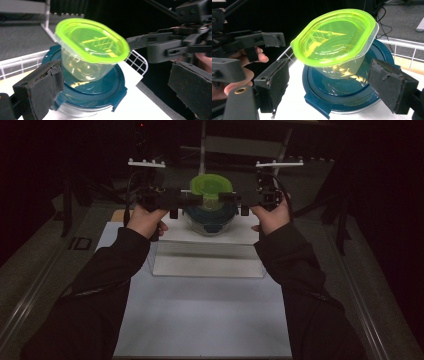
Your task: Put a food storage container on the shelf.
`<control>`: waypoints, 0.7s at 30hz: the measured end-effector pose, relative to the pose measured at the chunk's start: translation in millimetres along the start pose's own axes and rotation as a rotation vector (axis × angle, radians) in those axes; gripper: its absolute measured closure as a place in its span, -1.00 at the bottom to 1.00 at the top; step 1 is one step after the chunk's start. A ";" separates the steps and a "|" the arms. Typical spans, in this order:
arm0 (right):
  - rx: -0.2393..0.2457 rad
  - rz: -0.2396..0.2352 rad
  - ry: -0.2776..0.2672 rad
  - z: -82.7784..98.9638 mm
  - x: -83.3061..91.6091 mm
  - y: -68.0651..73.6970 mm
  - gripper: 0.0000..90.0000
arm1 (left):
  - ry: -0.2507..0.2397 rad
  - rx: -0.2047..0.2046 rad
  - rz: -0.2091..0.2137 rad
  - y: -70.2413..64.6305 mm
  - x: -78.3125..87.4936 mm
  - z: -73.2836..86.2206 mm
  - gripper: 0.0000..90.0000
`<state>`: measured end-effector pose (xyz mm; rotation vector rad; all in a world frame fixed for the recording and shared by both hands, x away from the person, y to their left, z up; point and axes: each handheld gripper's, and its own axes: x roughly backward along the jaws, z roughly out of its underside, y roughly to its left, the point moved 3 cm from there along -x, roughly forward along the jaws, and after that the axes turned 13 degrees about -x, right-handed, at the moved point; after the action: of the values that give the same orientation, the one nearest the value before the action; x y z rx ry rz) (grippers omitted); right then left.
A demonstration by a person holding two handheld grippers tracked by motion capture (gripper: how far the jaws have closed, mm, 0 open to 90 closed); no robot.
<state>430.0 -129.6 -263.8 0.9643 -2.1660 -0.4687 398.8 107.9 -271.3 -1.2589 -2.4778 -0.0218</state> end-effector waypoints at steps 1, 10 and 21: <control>0.000 0.000 0.000 0.0 0.0 0.0 -0.62 | 0.000 0.000 0.000 0.0 0.0 0.0 -1.00; 0.039 0.005 -0.006 18.1 4.6 1.1 -0.65 | 0.009 -0.036 -0.007 -9.4 7.6 18.9 -1.00; 0.042 -0.042 0.009 46.3 10.7 -8.8 -0.65 | 0.012 -0.054 0.031 -21.3 12.7 41.6 -1.00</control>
<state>395.5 -141.6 -295.5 1.0351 -2.1588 -0.4395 362.4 112.2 -302.9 -1.3153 -2.4629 -0.0891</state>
